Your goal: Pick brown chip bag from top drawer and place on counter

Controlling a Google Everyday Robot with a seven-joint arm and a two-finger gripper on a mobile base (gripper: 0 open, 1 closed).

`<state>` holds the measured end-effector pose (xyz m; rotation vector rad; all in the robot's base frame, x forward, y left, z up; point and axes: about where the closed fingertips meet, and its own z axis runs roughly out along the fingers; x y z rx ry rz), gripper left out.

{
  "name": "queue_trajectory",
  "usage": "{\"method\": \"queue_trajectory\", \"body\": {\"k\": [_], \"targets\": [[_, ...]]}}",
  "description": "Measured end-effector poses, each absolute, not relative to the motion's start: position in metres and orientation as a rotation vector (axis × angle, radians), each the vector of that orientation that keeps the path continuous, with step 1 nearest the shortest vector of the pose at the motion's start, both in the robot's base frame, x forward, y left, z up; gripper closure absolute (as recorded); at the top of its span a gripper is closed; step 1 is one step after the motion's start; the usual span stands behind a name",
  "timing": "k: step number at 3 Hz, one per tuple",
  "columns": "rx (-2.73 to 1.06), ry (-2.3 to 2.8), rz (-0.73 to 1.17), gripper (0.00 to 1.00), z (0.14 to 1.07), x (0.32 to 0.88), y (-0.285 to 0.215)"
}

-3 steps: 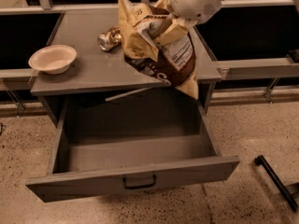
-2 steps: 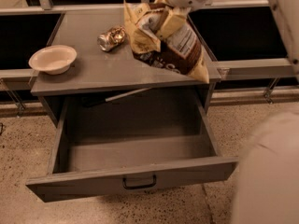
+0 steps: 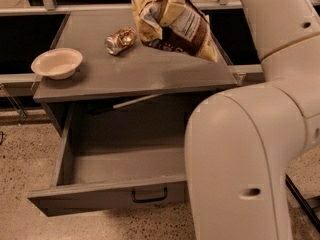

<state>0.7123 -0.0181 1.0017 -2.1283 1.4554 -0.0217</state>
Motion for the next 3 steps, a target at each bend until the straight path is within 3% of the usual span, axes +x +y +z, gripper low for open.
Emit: {"method": "queue_trajectory", "body": {"k": [3], "targets": [[-2.114,1.439,-0.062,0.12,1.0053,0.7227,-0.0132]]}}
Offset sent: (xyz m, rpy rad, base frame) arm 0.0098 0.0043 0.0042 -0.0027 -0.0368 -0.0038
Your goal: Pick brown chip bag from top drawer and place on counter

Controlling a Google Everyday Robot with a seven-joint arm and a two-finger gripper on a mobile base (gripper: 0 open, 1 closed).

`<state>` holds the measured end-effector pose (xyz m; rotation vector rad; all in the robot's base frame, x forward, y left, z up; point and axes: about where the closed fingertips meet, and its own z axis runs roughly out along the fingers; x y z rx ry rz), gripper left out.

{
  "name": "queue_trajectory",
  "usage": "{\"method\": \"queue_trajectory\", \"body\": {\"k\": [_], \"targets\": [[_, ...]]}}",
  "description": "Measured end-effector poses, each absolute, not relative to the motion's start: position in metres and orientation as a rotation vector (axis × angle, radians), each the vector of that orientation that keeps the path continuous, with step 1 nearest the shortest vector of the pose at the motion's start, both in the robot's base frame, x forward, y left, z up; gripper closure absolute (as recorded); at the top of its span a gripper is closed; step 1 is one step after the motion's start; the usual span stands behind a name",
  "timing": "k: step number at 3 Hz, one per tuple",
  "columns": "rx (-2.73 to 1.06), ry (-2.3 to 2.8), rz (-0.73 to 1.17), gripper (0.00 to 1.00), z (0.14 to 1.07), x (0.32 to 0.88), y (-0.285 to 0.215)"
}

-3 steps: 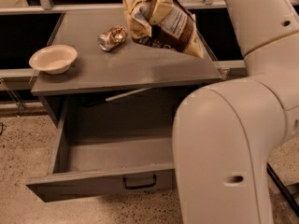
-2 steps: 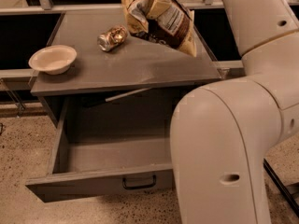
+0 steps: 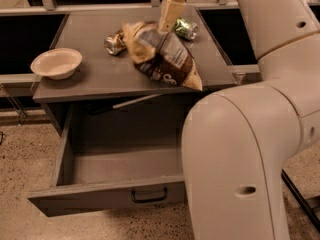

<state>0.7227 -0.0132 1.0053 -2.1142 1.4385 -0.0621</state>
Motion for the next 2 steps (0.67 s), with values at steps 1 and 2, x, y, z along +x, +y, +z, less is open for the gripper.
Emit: {"method": "queue_trajectory", "body": {"k": [1,2], "targets": [[-2.114,1.439,-0.062,0.0,1.0053,0.7227,-0.0132],[-2.114,1.439,-0.062,0.0,1.0053,0.7227,-0.0132]]}}
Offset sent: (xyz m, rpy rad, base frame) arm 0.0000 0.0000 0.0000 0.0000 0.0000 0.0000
